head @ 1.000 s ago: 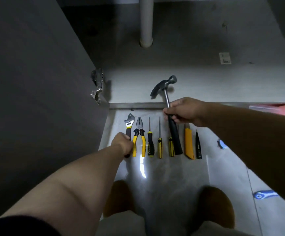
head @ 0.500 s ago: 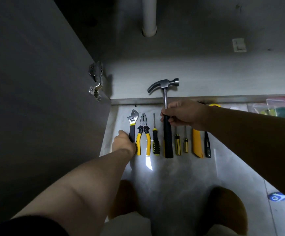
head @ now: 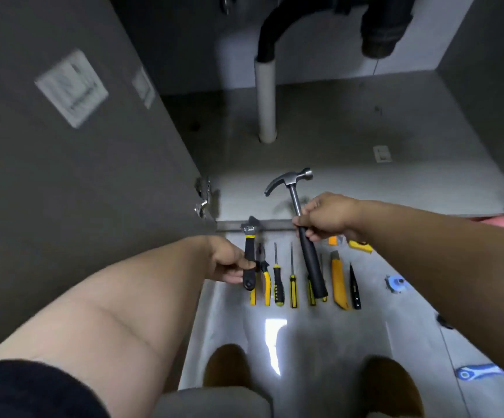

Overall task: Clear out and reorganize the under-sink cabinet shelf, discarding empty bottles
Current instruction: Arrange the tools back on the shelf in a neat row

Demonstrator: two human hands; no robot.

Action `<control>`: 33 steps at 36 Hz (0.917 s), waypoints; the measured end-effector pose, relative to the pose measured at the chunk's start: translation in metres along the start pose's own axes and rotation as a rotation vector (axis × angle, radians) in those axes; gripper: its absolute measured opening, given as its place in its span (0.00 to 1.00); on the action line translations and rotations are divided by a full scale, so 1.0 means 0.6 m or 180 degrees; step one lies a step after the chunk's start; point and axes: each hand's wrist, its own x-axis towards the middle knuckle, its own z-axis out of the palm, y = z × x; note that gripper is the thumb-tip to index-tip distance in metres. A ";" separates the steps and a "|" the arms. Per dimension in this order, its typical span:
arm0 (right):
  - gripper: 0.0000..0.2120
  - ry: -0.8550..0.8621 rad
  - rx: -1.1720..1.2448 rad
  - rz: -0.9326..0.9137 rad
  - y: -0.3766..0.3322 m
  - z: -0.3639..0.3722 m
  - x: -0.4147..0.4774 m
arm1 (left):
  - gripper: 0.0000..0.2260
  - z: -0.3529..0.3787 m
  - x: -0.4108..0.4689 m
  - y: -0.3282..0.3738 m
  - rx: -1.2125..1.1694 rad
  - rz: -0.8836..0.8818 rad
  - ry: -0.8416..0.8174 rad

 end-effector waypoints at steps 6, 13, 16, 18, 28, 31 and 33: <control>0.12 0.0368 0.0093 -0.0139 -0.027 -0.005 -0.112 | 0.04 0.031 -0.155 0.044 -0.0295 0.0751 -0.0146; 0.14 0.0906 0.0566 -0.0475 -0.061 -0.029 -0.249 | 0.07 0.102 -0.295 0.049 -0.0489 0.1614 -0.0383; 0.12 0.1211 0.0817 -0.0584 -0.070 -0.038 -0.293 | 0.08 0.138 -0.351 0.052 -0.0545 0.1907 -0.0510; 0.12 0.1280 0.1042 -0.0620 -0.073 -0.044 -0.318 | 0.08 0.160 -0.386 0.056 -0.0544 0.2064 -0.0727; 0.17 0.1441 0.1115 -0.1180 -0.096 -0.068 -0.431 | 0.12 0.258 -0.499 0.077 -0.0273 0.2774 -0.0818; 0.17 0.1199 0.1737 -0.1149 -0.103 -0.057 -0.454 | 0.10 0.268 -0.521 0.074 -0.0095 0.2951 -0.0333; 0.19 0.0996 0.1970 -0.1133 -0.104 -0.045 -0.466 | 0.09 0.270 -0.530 0.070 0.0081 0.3049 0.0012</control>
